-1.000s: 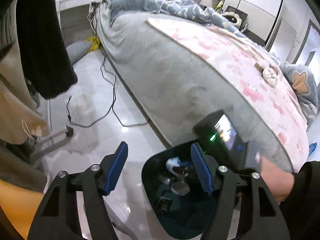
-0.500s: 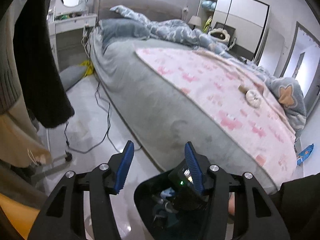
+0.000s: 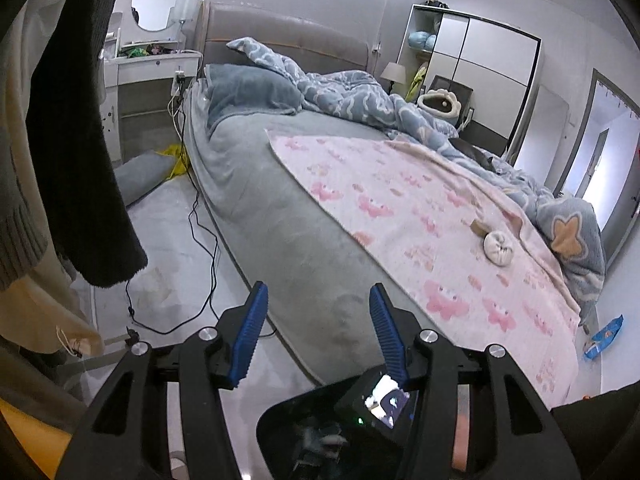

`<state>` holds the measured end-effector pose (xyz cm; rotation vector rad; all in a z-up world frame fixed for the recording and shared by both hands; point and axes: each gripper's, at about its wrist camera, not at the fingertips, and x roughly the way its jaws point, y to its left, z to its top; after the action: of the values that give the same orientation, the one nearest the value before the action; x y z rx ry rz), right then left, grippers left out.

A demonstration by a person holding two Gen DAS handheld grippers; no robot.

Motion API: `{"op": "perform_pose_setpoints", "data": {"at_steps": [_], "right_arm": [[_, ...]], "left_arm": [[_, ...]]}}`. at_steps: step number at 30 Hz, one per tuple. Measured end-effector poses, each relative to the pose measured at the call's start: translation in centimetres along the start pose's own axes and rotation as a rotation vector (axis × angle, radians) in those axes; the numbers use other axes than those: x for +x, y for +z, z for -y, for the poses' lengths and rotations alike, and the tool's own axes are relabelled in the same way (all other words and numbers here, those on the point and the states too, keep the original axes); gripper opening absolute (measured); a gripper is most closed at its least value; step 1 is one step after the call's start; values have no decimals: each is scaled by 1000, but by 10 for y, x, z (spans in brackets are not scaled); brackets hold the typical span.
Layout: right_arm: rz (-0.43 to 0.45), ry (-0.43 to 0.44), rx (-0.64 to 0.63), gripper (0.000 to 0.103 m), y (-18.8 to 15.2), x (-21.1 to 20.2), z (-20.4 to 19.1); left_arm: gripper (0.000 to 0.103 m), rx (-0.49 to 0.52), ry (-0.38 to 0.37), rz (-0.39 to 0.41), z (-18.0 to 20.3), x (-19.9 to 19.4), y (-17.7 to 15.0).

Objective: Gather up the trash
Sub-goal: 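Open the right tool to drop the blue packet into the bin, then move the right tool to the bed and grasp the white sock ball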

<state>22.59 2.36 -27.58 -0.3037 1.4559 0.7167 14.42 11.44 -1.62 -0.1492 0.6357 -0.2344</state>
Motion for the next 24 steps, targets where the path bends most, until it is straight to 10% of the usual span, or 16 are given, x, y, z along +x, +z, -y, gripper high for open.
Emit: {"op": "perform_pose_setpoints", "data": {"at_steps": [24], "right_arm": [[528, -89, -130, 65, -13, -199, 31]], "left_arm": [[84, 57, -12, 77, 70, 42, 42]]}}
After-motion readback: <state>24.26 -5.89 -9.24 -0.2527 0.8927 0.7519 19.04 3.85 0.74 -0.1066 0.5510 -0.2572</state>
